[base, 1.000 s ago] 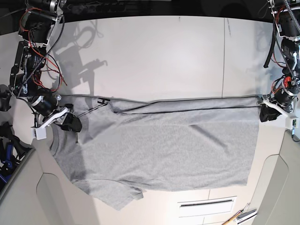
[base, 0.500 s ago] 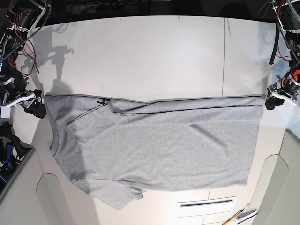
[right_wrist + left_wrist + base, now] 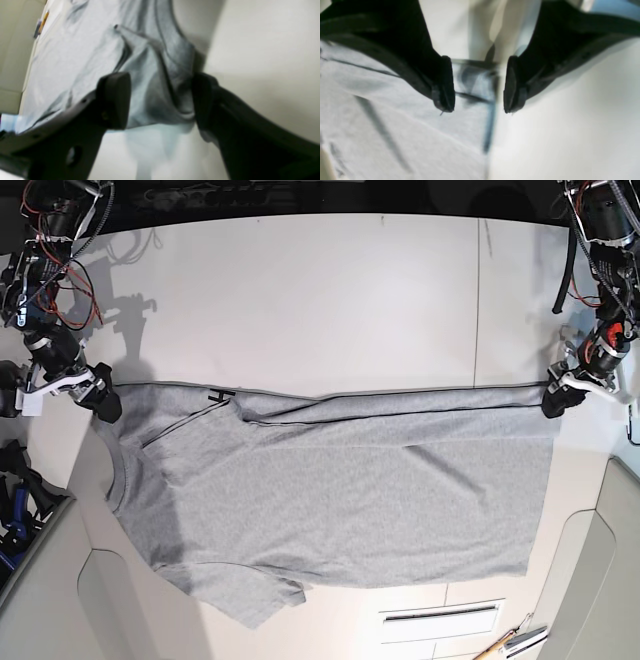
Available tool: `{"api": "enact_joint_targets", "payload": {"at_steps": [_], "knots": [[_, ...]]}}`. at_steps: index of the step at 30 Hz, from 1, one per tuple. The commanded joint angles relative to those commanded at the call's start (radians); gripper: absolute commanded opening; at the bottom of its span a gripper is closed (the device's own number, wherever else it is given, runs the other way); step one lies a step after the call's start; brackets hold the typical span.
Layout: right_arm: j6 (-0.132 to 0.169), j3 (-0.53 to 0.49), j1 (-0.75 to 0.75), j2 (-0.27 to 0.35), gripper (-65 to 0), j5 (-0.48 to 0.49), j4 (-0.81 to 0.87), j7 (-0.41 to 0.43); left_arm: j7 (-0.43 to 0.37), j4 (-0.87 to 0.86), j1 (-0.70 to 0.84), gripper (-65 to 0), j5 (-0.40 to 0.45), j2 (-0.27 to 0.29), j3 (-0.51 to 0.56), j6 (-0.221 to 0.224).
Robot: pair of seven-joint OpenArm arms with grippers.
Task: Fold the T-shirt properly
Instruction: 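Lift the shoulder edge and drag the shirt toward the robot, then release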
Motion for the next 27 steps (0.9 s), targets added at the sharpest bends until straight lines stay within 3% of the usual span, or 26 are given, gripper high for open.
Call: {"api": "enact_joint_targets", "payload": {"at_steps": [5,7,9,11,15,18,27], "knots": [[-0.001,-0.037,0.027,-0.033,-26.4,-0.026,0.000,-0.004,-0.068,0.000,-0.003,-31.1,0.043,0.001,0.056,0.003],[-0.001,-0.046,0.031,-0.036,-30.0,-0.031,0.000,-0.004,-0.071,0.000,-0.003,-42.1,0.047,0.000,0.056,0.004],[0.000,-0.046,0.031,-0.034,-46.2,-0.031,0.000,-0.003,-0.072,0.000,-0.003,-62.2,0.063,0.000,0.056,0.004],[0.001,-0.046,0.031,-0.032,-65.0,-0.031,0.000,-0.003,-0.080,0.001,-0.003,-65.0,0.085,-0.001,0.056,0.003],[0.012,-0.045,0.031,-0.029,-65.0,-0.031,0.027,-0.029,-0.089,0.031,0.000,-65.0,0.113,-0.018,0.056,-0.042],[0.016,-0.030,0.010,-0.024,-65.0,-0.030,0.106,-0.130,-0.059,0.105,0.020,-65.0,0.112,-0.046,0.054,-0.041],[0.016,-0.018,-0.219,0.031,-65.0,0.054,0.388,-0.234,0.011,0.408,0.254,-65.0,0.112,-0.070,0.035,-0.038]]}}
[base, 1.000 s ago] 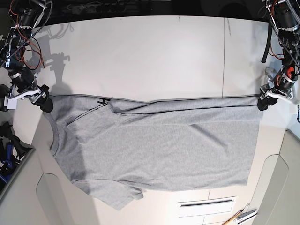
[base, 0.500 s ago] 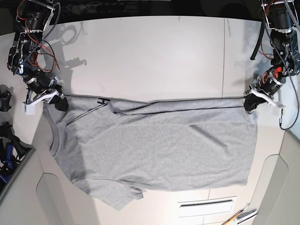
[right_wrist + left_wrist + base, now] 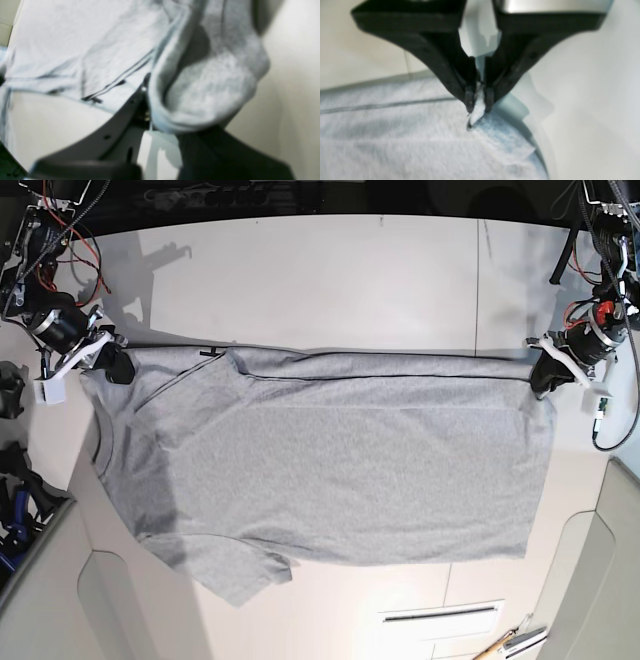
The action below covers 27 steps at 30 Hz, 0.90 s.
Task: Fold the T-shirt properly
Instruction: 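Lift the shoulder edge and drag the shirt toward the robot, then release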
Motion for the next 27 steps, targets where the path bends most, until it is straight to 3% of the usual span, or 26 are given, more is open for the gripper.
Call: {"api": "enact_joint_targets", "payload": {"at_steps": [7,15,25,27], "knots": [[0.000,0.000,-0.201,0.093,-65.0,0.014,0.117,-0.003,0.000,0.191,0.262,-65.0,-0.001,0.002,-0.099,0.008],[0.000,0.004,-0.282,0.144,-65.0,0.016,0.129,-0.018,0.008,0.298,0.457,-65.0,0.001,0.043,-0.101,0.007],[-0.012,0.004,-0.317,0.158,-65.0,0.016,0.129,-0.018,0.008,0.320,0.507,-65.0,0.002,0.098,-0.101,0.007],[-0.016,0.004,-0.317,0.158,-48.0,0.001,0.129,-0.017,0.008,0.320,0.507,-55.6,0.001,0.103,-0.101,0.008]]}}
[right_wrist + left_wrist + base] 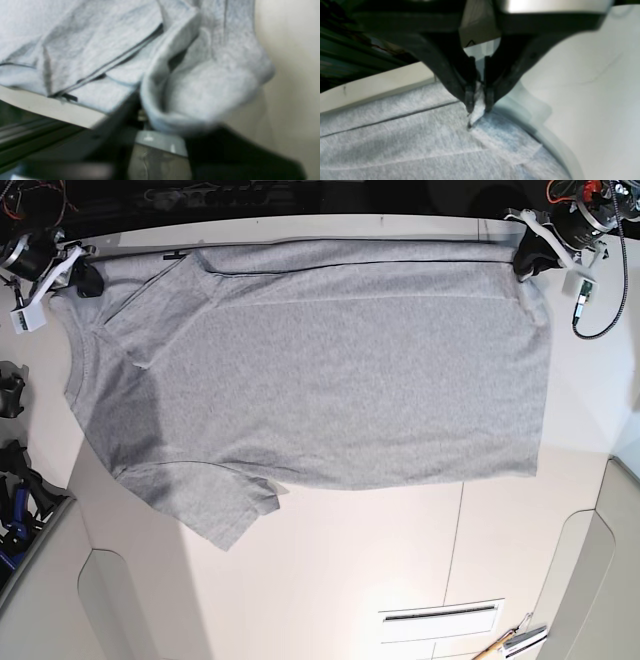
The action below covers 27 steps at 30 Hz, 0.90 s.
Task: Fold the T-shirt properly
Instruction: 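Lift the shoulder edge and drag the shirt toward the robot, then release, then grasp the shirt's side edges midway along the body with both grippers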
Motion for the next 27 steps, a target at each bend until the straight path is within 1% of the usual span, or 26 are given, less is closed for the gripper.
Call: {"api": "enact_joint_targets", "payload": {"at_steps": [1,2,3,4,5,6,7,9,11,13,14,15,17,19,21,23,25,27], "knots": [[0.000,0.002,0.000,0.000,-40.3,0.001,0.000,0.000,0.000,0.000,0.000,-49.5,0.000,0.000,0.000,0.000],[0.000,0.006,0.001,0.000,-35.9,0.001,0.000,0.000,0.000,0.000,0.000,-44.3,0.000,0.000,0.000,0.000],[0.000,0.015,0.002,0.000,-35.1,0.005,0.000,0.000,0.001,0.000,0.000,-40.7,0.000,0.000,0.000,0.000],[-0.001,0.030,0.002,0.000,-35.1,0.023,0.000,0.000,0.019,0.000,0.001,-39.1,-0.001,0.000,-0.003,0.001],[-0.001,0.050,0.002,0.000,-35.1,0.044,0.000,0.000,0.039,0.000,0.000,-39.1,-0.001,0.000,-0.008,0.001],[-0.001,0.077,0.002,0.000,-35.1,0.054,0.000,0.000,0.042,0.002,0.000,-39.1,-0.001,0.000,-0.019,0.001],[0.000,0.108,0.004,0.000,-35.1,0.060,0.000,0.000,0.041,0.002,0.000,-39.1,-0.002,0.000,-0.038,0.012],[0.000,0.174,0.025,0.000,-35.1,0.076,0.000,0.000,0.024,0.004,0.000,-39.1,-0.003,0.000,-0.092,0.047],[0.000,0.233,0.066,0.000,-35.1,0.076,0.000,0.000,0.009,0.011,0.000,-38.5,-0.015,0.000,-0.159,0.045],[0.000,0.264,0.119,0.000,-35.1,0.083,0.000,0.000,0.007,0.023,-0.001,-31.8,-0.055,-0.001,-0.223,0.045],[0.000,0.266,0.145,0.000,-35.1,0.083,0.000,0.003,0.007,0.027,-0.001,-28.6,-0.080,-0.001,-0.250,0.044],[0.000,0.265,0.171,0.000,-35.1,0.082,0.000,0.005,0.007,0.031,-0.001,-26.8,-0.100,-0.001,-0.272,0.040],[0.000,0.265,0.221,0.000,-35.1,0.068,-0.005,0.031,0.007,0.033,-0.001,-26.7,-0.112,-0.002,-0.296,0.032],[0.000,0.262,0.276,0.000,-35.1,0.034,-0.017,0.091,0.006,0.033,-0.010,-26.7,-0.111,-0.003,-0.296,0.033],[-0.001,0.246,0.340,0.000,-35.1,-0.008,-0.036,0.127,0.003,0.033,-0.045,-26.7,-0.111,-0.004,-0.296,0.033],[-0.006,0.206,0.409,0.000,-35.1,-0.028,-0.079,0.135,0.004,0.032,-0.088,-26.5,-0.111,-0.009,-0.296,0.033],[-0.008,0.147,0.472,0.000,-35.1,-0.069,-0.154,0.145,0.003,0.032,-0.127,-25.6,-0.111,-0.031,-0.291,0.034],[-0.008,0.082,0.533,0.000,-35.1,-0.116,-0.259,0.193,0.003,0.031,-0.174,-24.2,-0.111,-0.049,-0.291,0.034]]}}
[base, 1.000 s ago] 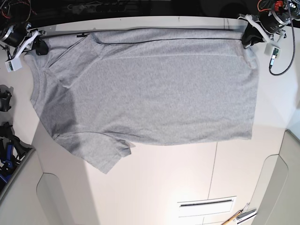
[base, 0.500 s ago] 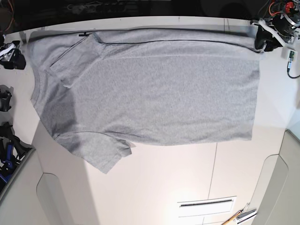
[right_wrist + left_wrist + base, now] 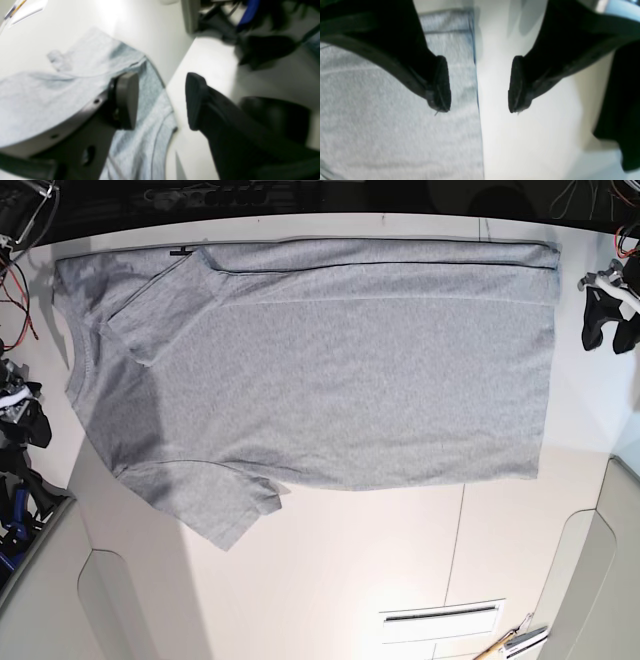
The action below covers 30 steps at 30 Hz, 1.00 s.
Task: Fold the T-shirt properly
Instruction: 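Grasp the shirt's side edges midway along the body with both grippers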
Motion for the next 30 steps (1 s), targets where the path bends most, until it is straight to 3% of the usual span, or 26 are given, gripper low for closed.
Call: {"api": "enact_joint_targets", "payload": {"at_steps": [4,7,13,18,23,30], "knots": [[0.000,-0.114,0.147,-0.001,-35.0,-0.023,-0.244,0.075,-0.011,-0.044,-0.114,-24.2,0.000,-0.051,0.035,0.012],[0.000,-0.176,0.263,-0.001,-35.0,-0.109,-0.397,0.144,-0.019,-0.164,-0.204,-24.2,0.006,-0.084,0.113,0.012],[0.000,-0.209,0.412,-0.001,-35.0,-0.214,-0.615,0.213,-0.094,-0.480,-0.456,-24.2,0.099,-0.113,0.297,0.011],[0.000,-0.209,0.428,0.000,-25.8,-0.292,-0.712,0.278,-0.103,-0.760,-0.665,-24.2,0.110,-0.118,0.431,0.010],[0.000,-0.209,0.426,-0.001,-25.4,-0.301,-0.756,0.288,-0.127,-0.984,-0.814,-24.2,0.144,-0.117,0.562,0.007],[0.001,-0.210,0.426,-0.012,-25.5,-0.280,-0.756,0.286,-0.176,-1.052,-0.889,-24.2,0.144,-0.115,0.670,0.006]]}}
